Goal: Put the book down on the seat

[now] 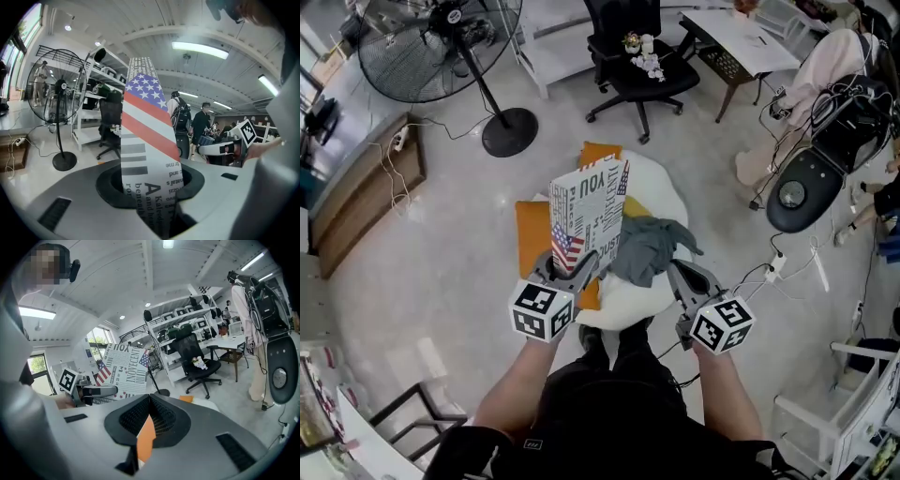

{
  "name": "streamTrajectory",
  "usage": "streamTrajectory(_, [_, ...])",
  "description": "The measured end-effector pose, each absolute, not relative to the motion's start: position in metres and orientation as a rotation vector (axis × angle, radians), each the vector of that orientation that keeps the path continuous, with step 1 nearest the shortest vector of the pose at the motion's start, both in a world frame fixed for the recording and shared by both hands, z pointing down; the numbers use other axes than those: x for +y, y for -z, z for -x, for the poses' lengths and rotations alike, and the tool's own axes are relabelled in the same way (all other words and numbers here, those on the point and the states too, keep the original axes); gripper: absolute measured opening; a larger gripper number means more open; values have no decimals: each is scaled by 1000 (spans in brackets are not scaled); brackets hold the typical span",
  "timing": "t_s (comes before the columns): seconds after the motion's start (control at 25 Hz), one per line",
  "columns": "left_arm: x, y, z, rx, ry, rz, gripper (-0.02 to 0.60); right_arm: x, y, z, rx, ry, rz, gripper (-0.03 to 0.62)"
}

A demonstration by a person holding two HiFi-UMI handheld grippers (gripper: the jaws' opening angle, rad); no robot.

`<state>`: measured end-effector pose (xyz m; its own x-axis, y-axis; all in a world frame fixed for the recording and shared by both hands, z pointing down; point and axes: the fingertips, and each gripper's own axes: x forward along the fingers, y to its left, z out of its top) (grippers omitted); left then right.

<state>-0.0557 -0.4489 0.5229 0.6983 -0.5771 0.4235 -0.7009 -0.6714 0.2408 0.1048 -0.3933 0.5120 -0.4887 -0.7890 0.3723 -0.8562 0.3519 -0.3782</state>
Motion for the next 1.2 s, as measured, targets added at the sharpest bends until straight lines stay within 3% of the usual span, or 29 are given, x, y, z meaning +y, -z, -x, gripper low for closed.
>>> streamTrajectory(0.36, [-461,-600,-5,-877,-529,-2433,164,-411,-574,-132,-2417,-930,-1467,15])
streamTrajectory(0.92, [-504,-720,-48,-771,-673,-2317,166,-450,-659,-146,-2375,-1024,-1442,15])
streamTrajectory(1.2, [-551,-814,-89,-791,-617,-2241,166,-468,-748,-163,-2340,-1089,-1357,15])
